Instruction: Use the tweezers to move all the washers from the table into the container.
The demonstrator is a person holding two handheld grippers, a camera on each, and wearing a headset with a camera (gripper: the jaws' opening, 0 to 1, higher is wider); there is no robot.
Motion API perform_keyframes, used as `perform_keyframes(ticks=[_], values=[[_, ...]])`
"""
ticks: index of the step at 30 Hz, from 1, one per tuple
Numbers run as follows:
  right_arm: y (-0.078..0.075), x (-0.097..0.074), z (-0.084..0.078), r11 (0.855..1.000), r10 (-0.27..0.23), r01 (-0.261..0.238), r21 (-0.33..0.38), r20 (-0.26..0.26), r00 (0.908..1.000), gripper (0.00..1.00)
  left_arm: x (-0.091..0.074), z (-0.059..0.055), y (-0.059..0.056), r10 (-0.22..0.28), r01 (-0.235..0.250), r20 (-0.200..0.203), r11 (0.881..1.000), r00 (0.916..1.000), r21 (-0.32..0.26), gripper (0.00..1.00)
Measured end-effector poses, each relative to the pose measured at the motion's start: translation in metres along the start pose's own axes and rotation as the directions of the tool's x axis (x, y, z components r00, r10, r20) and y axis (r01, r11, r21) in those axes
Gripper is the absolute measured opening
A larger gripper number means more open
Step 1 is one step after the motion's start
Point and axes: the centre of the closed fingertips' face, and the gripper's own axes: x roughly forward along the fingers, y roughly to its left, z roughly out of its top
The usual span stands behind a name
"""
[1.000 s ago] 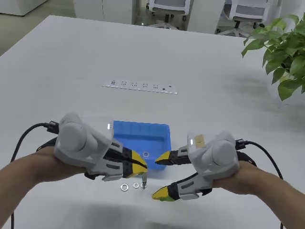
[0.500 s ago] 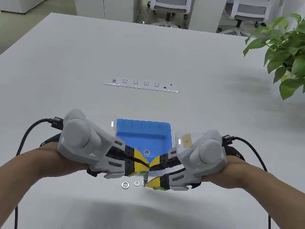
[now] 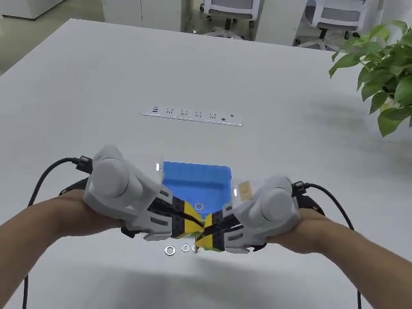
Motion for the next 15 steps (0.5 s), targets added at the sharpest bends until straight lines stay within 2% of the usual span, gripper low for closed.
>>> perform_keyframes(ticks=[12, 15], values=[[0.0022, 0.0002, 0.0011, 1.0, 0.006, -0.006, 0.028, -0.001, 1.0, 0.07, -0.0023, -0.0013, -0.0011, 0.011, -0.011, -0.004, 1.0, 0.9999, -0.004, 0.06], [-0.0001, -0.0024, 0.0012, 0.999, -0.009, 0.009, 0.035, -0.004, 1.0, 0.07, -0.0052, 0.002, -0.0017, 0.02, -0.02, 0.022, 1.0, 0.9996, -0.018, 0.1]])
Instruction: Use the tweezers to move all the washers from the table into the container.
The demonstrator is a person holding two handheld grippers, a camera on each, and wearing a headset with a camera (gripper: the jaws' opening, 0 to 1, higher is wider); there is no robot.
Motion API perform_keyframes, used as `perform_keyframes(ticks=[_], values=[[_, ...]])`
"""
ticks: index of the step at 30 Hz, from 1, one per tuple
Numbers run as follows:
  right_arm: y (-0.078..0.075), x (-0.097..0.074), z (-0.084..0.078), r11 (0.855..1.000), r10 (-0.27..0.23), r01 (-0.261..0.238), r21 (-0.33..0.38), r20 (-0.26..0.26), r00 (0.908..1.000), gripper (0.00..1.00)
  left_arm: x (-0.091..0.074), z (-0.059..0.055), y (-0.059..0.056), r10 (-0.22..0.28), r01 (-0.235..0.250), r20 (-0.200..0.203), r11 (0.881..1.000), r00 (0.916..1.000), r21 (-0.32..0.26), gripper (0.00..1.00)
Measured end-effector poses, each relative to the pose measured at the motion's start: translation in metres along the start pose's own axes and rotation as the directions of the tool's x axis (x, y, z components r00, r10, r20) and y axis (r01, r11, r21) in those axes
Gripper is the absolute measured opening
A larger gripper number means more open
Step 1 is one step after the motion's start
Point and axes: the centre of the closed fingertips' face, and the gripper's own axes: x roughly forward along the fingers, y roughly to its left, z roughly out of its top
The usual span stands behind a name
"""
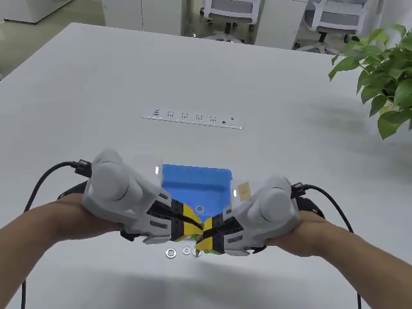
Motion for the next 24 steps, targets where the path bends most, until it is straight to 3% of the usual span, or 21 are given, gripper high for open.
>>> perform_keyframes(ticks=[7, 12, 14, 19, 24], values=[[-0.001, -0.012, 0.013, 1.0, -0.021, 0.02, 0.006, 0.033, 0.9993, 0.07, -0.01, 0.004, 0.002, 0.039, -0.037, 0.045, 0.998, 0.9982, -0.048, 0.26], [-0.003, -0.023, 0.026, 1.0, -0.028, 0.027, 0.015, 0.067, 0.9974, 0.07, -0.02, -0.001, 0.012, 0.095, -0.087, 0.07, 0.99, 0.993, -0.109, 0.51], [-0.004, -0.026, 0.028, 0.999, -0.03, 0.029, 0.017, 0.065, 0.9974, 0.07, -0.025, -0.005, 0.016, 0.123, -0.113, 0.059, 0.983, 0.9907, -0.147, 0.64], [-0.008, -0.036, 0.033, 1.0, -0.027, 0.026, 0.014, 0.063, 0.9977, 0.07, -0.035, -0.009, 0.019, 0.17, -0.151, 0.073, 0.966, 0.9828, -0.209, 0.83], [-0.016, -0.049, 0.042, 1.0, -0.028, 0.028, 0.004, 0.07, 0.9972, 0.07, -0.04, -0.015, 0.018, 0.205, -0.184, 0.07, 0.955, 0.9761, -0.232, 0.93]])
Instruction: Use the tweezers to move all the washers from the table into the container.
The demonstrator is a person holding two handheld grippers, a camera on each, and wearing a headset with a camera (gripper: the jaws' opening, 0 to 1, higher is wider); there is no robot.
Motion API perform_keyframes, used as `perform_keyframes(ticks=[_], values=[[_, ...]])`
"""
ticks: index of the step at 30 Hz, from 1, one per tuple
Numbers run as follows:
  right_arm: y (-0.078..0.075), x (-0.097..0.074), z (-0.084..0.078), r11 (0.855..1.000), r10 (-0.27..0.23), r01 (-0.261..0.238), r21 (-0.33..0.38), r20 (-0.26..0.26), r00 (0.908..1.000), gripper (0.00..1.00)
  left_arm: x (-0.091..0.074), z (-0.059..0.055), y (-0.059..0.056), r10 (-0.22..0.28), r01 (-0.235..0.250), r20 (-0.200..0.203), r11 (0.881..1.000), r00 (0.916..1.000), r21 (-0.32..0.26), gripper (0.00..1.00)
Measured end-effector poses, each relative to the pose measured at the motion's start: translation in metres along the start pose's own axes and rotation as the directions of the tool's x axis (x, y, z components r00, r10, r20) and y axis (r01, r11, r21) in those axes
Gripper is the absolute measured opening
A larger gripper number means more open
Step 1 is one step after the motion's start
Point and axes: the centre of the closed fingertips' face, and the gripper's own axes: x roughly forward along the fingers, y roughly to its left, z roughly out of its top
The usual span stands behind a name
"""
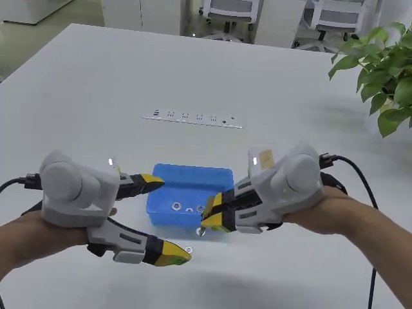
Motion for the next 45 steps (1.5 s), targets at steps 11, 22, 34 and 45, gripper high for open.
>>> perform_keyframes(ticks=[11, 22, 34, 45], values=[[-0.042, -0.012, 0.006, 0.997, -0.075, 0.076, -0.028, 0.01, 0.9971, 0.07, -0.008, 0.0, -0.002, 0.03, -0.03, 0.018, 0.999, 0.9994, -0.016, 0.99], [-0.07, -0.004, -0.007, 0.993, -0.113, 0.113, -0.026, 0.0, 0.9935, 0.07, -0.014, -0.002, 0.004, 0.045, -0.044, 0.019, 0.999, 0.9988, -0.021, 0.99], [-0.088, 0.011, -0.019, 0.992, -0.13, 0.13, -0.003, 0.0, 0.9915, 0.08, -0.013, 0.003, 0.014, 0.05, -0.049, 0.032, 0.999, 0.9982, -0.017, 0.99], [-0.095, 0.027, -0.035, 0.991, -0.13, 0.13, 0.023, -0.022, 0.9913, 0.08, -0.007, 0.005, 0.022, 0.04, -0.04, 0.026, 0.999, 0.9989, -0.002, 0.98]])
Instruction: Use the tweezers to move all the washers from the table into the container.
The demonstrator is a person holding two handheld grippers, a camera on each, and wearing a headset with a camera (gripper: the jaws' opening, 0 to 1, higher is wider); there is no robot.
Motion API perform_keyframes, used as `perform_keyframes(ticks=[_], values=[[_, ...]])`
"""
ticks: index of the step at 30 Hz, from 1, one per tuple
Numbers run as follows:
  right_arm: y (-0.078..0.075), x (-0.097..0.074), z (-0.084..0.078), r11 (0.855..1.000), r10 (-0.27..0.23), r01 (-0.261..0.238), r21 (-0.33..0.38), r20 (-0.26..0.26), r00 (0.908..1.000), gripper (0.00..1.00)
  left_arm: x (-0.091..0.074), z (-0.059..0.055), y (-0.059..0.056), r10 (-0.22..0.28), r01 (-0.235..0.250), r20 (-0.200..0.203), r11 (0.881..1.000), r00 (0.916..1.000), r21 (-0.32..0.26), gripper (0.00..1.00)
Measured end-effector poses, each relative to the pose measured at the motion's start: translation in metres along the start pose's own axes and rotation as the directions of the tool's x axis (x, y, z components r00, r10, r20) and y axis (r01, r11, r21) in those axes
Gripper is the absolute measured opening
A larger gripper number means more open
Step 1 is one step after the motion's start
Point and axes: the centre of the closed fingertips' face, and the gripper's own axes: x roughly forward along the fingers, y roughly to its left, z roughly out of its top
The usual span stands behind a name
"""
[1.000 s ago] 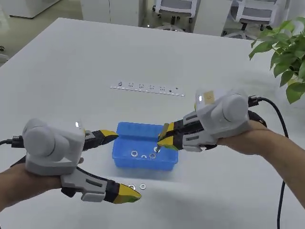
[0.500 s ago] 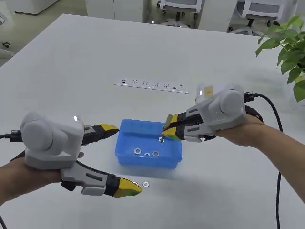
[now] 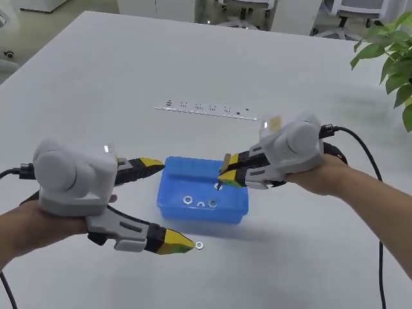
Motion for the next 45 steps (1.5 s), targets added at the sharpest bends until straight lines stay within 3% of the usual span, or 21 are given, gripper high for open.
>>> perform_keyframes(ticks=[12, 24, 37, 45], values=[[0.003, 0.011, -0.012, 1.0, 0.016, -0.016, 0.027, -0.017, 0.9997, 0.08, 0.013, 0.006, 0.01, -0.026, 0.026, -0.007, 0.999, 0.9996, 0.026, 0.91], [0.003, 0.014, -0.019, 0.999, 0.029, -0.028, 0.023, -0.029, 0.9992, 0.08, 0.036, 0.018, 0.022, -0.049, 0.052, -0.029, 0.994, 0.9984, 0.096, 0.6], [0.006, 0.014, -0.02, 0.999, 0.044, -0.044, 0.005, -0.029, 0.9986, 0.08, 0.065, 0.021, 0.031, -0.087, 0.098, -0.078, 0.982, 0.9932, 0.158, 0.29], [0.006, 0.013, -0.02, 0.999, 0.051, -0.051, -0.014, -0.031, 0.9982, 0.08, 0.08, 0.026, 0.031, -0.106, 0.121, -0.086, 0.972, 0.9907, 0.202, 0.23]])
